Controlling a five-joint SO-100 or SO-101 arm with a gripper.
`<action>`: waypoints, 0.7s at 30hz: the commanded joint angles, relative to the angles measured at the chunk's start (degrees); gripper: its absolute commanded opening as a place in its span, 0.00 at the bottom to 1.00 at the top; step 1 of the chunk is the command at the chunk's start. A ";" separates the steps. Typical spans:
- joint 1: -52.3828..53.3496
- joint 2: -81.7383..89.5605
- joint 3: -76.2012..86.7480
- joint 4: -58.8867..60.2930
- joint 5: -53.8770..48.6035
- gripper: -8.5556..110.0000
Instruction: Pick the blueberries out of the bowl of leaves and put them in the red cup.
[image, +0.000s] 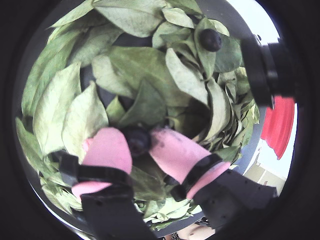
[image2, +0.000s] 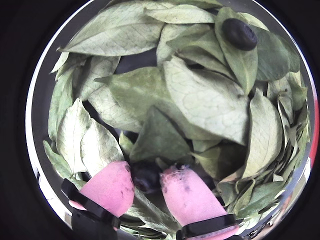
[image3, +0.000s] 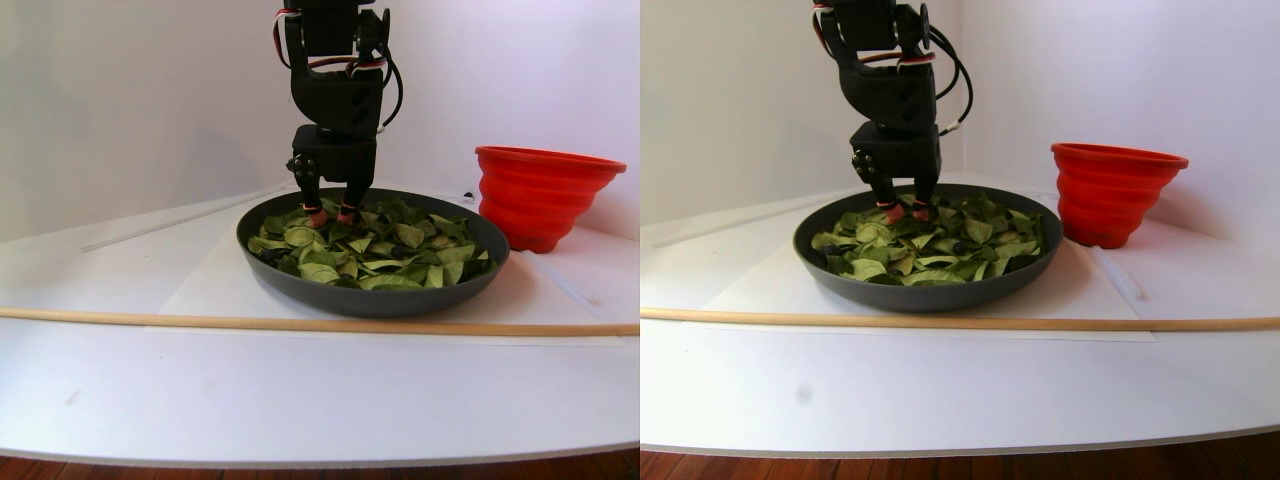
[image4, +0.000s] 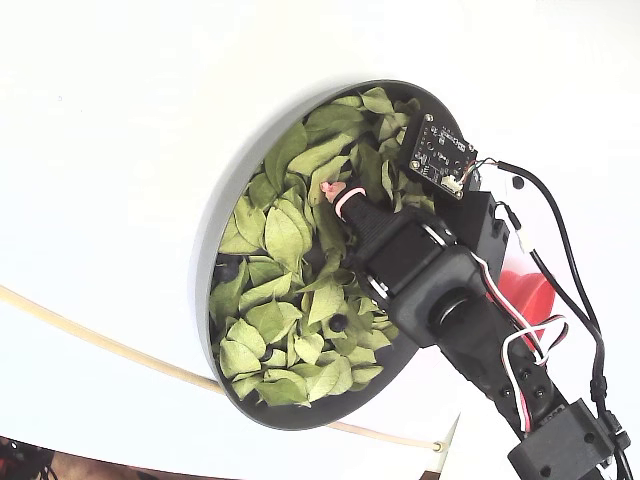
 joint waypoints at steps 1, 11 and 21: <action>0.62 8.17 -0.09 0.53 -0.18 0.15; 1.49 10.63 1.05 0.88 -0.88 0.15; 2.99 13.97 1.85 2.20 -1.49 0.15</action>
